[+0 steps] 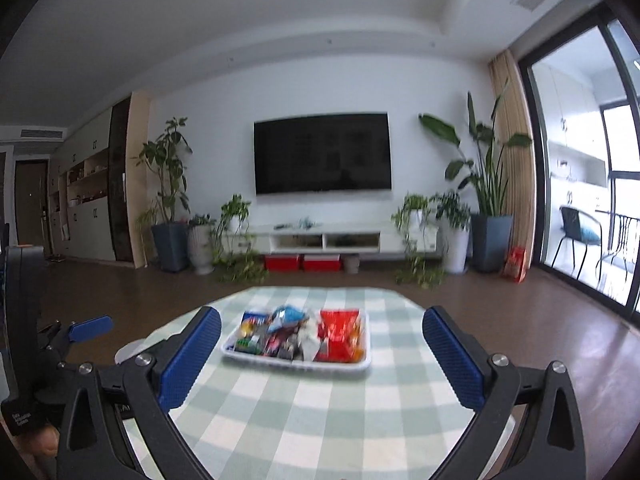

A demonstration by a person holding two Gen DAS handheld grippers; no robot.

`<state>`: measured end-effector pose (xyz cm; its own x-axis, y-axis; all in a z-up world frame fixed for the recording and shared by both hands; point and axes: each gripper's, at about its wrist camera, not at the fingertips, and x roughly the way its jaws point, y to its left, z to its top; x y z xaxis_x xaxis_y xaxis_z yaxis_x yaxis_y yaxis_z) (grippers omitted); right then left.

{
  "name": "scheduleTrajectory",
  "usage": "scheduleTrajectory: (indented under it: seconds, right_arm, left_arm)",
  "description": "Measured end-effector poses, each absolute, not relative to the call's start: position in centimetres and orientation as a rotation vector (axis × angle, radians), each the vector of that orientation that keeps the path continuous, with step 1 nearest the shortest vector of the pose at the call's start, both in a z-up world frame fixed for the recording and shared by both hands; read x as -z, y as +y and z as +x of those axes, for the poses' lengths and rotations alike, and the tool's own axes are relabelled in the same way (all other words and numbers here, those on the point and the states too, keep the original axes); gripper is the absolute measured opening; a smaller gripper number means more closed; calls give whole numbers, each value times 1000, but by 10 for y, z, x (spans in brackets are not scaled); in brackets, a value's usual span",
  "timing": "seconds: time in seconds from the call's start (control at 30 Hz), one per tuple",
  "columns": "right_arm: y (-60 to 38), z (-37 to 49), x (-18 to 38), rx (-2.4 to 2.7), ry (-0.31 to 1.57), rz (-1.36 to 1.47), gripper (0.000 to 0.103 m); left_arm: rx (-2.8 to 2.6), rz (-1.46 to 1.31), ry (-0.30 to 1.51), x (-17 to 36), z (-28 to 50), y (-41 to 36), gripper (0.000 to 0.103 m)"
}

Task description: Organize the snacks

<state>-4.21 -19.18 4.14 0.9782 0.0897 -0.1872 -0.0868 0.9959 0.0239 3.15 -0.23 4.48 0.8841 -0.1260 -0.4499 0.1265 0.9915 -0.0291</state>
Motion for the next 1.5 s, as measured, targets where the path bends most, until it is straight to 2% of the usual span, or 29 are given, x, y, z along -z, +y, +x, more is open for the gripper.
scheduleTrajectory:
  seconds: [0.43, 1.5]
  right_arm:
    - [-191, -3, 17, 21, 493, 64, 103]
    - [-188, 10, 42, 47, 585, 55, 103]
  left_arm:
    - [122, -70, 646, 14, 76, 11, 103]
    - [106, -42, 729, 40, 88, 8, 103]
